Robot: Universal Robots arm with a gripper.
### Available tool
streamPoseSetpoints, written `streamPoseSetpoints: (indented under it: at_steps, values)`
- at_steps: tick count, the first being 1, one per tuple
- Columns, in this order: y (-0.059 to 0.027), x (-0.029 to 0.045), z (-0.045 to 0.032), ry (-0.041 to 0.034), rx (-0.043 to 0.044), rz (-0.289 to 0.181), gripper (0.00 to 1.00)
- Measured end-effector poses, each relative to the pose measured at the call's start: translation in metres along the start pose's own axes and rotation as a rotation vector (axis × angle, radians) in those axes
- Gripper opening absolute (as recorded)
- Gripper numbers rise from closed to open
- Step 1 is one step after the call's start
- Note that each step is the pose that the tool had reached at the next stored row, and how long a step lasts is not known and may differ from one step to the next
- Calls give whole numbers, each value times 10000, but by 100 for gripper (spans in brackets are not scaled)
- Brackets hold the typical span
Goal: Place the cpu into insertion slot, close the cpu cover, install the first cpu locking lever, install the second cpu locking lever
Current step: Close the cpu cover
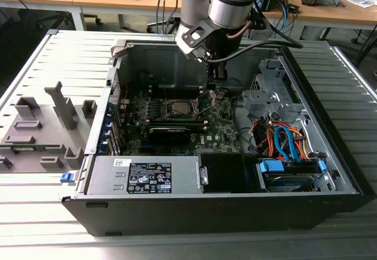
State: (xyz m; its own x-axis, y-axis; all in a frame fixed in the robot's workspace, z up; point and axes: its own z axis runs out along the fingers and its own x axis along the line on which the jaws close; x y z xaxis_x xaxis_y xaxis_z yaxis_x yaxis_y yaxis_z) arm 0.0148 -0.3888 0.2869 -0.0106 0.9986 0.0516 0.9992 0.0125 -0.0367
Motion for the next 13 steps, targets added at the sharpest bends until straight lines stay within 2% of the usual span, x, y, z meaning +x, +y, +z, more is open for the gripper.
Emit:
streamPoseSetpoints:
  at_steps: [13]
  values:
    - [79, -2, 33, 0, 0, 0, 11]
